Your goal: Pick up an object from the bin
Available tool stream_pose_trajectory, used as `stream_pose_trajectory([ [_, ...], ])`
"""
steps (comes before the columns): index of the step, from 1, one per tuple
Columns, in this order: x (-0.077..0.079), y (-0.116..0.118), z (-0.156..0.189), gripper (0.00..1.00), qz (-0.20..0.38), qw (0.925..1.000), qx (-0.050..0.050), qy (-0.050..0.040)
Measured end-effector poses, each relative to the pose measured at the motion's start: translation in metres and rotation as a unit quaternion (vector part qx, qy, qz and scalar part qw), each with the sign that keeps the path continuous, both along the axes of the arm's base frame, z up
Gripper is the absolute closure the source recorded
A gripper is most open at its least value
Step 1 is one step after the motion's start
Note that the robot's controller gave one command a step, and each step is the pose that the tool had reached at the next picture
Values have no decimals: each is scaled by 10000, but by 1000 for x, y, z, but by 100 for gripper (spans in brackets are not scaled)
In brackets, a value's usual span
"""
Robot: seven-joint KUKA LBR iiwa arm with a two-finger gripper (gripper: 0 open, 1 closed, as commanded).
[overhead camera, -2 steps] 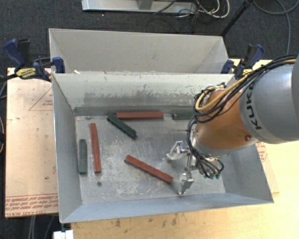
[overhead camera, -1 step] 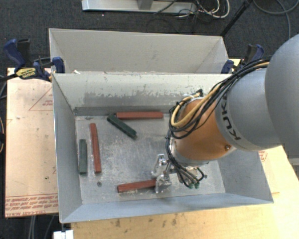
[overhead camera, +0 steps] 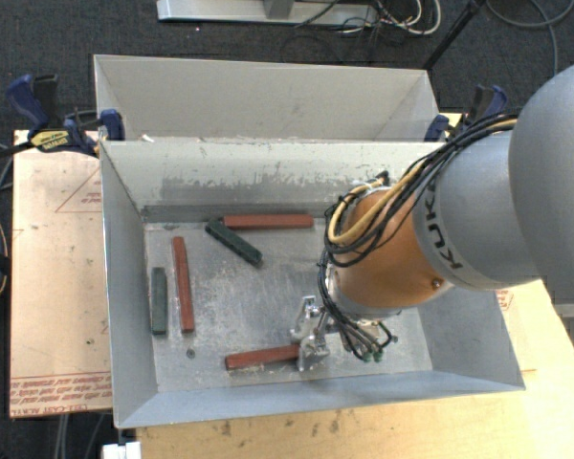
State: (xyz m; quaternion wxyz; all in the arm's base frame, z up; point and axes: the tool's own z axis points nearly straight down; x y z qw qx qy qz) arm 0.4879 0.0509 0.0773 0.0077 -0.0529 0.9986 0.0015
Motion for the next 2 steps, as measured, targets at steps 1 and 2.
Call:
stream_pose_trajectory([
  [1, 0, 0, 0, 100, -1, 10000, 0, 0],
  [2, 9, -10, 178, 100, -238, 9997, -8, 19],
])
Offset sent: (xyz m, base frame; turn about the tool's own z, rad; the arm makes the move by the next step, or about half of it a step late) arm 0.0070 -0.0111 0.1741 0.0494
